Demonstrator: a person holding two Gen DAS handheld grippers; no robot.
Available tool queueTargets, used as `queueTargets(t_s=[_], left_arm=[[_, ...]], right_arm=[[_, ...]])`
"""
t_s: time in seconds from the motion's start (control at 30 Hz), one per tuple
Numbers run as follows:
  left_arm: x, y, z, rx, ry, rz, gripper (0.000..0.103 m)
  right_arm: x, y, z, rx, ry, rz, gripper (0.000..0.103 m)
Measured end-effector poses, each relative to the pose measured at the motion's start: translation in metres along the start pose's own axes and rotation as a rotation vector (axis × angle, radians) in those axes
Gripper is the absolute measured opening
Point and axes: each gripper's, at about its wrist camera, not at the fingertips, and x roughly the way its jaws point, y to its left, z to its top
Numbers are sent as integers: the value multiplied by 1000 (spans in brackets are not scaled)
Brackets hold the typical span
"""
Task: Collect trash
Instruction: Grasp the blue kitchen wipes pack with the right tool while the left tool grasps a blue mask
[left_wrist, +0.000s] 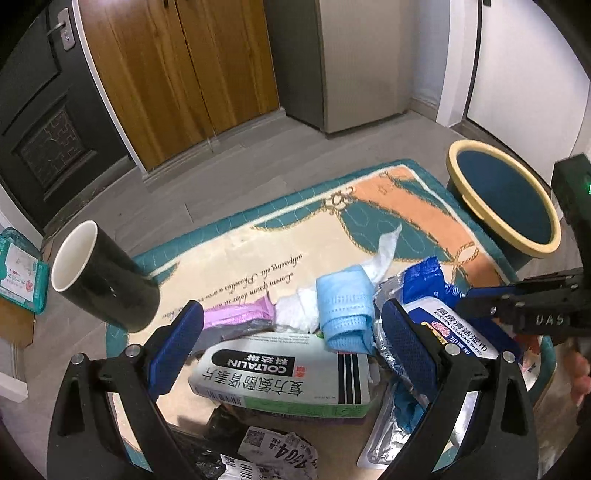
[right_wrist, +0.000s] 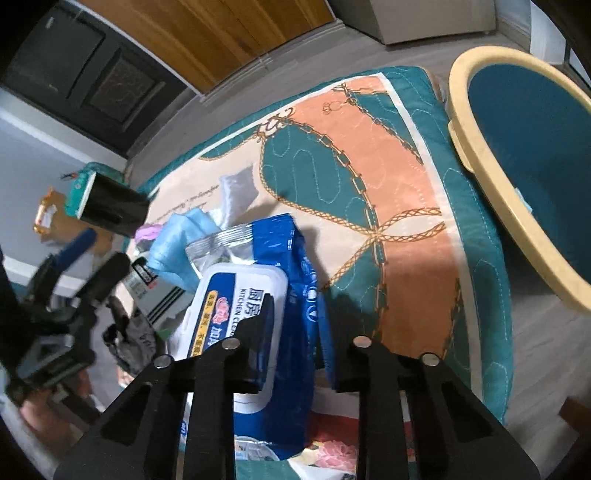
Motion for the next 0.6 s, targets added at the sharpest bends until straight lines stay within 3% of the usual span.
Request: queueTargets(t_s=[0.07,0.6], left_arm=[[1,0,-1,1,5,-4,95],[9,-6,-1,3,29,-58,92]], right_arm=[[-1,0,1,-4,-3,3,6],[-91,28,14,-111,-216,-42,4]])
